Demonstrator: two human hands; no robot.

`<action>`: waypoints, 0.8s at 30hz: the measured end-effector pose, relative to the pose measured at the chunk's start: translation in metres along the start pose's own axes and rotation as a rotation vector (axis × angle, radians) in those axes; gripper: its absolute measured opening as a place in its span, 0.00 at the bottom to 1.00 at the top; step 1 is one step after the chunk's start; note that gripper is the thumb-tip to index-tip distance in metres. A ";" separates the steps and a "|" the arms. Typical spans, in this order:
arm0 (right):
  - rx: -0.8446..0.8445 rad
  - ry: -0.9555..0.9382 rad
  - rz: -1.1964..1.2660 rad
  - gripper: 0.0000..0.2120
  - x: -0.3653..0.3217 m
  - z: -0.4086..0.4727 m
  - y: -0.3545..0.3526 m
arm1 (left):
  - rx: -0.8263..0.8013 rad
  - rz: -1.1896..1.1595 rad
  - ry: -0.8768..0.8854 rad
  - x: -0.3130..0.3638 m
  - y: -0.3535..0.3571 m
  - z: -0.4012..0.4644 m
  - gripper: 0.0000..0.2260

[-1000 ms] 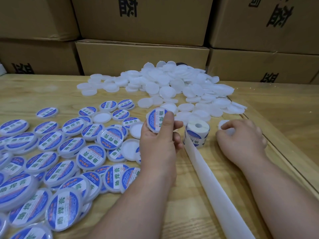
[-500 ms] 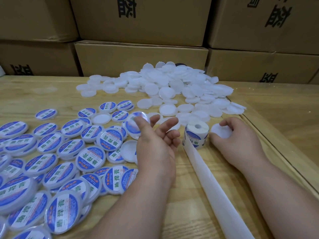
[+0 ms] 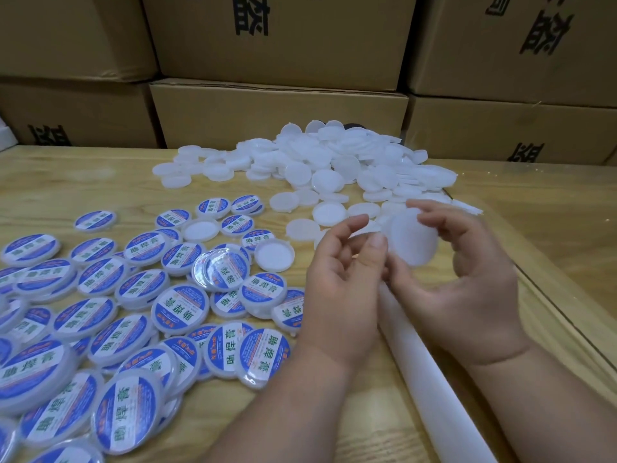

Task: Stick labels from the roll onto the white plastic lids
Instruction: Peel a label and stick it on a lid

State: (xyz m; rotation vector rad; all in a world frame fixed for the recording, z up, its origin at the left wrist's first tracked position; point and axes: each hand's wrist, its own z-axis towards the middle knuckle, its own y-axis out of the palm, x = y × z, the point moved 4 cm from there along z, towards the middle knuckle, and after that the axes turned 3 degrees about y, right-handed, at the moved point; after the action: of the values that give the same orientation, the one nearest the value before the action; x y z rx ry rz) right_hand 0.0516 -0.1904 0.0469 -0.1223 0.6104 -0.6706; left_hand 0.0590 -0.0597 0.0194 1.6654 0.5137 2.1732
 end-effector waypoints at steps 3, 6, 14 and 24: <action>-0.086 -0.078 0.080 0.20 -0.017 -0.005 0.010 | -0.027 -0.041 -0.002 -0.001 0.000 0.001 0.19; -0.148 -0.052 0.133 0.21 -0.023 -0.006 0.014 | -0.050 -0.017 0.031 0.001 0.001 0.001 0.20; -0.066 0.044 0.116 0.13 -0.013 -0.004 0.009 | -0.005 -0.058 -0.053 -0.004 -0.004 0.001 0.14; -0.039 0.655 0.156 0.07 0.038 -0.004 -0.015 | 0.259 -0.208 -0.127 -0.005 -0.021 0.011 0.13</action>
State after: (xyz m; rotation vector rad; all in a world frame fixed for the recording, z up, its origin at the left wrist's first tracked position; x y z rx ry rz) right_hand 0.0645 -0.2255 0.0294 0.1161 1.2486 -0.5413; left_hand 0.0723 -0.0433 0.0074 1.7757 0.9195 1.9033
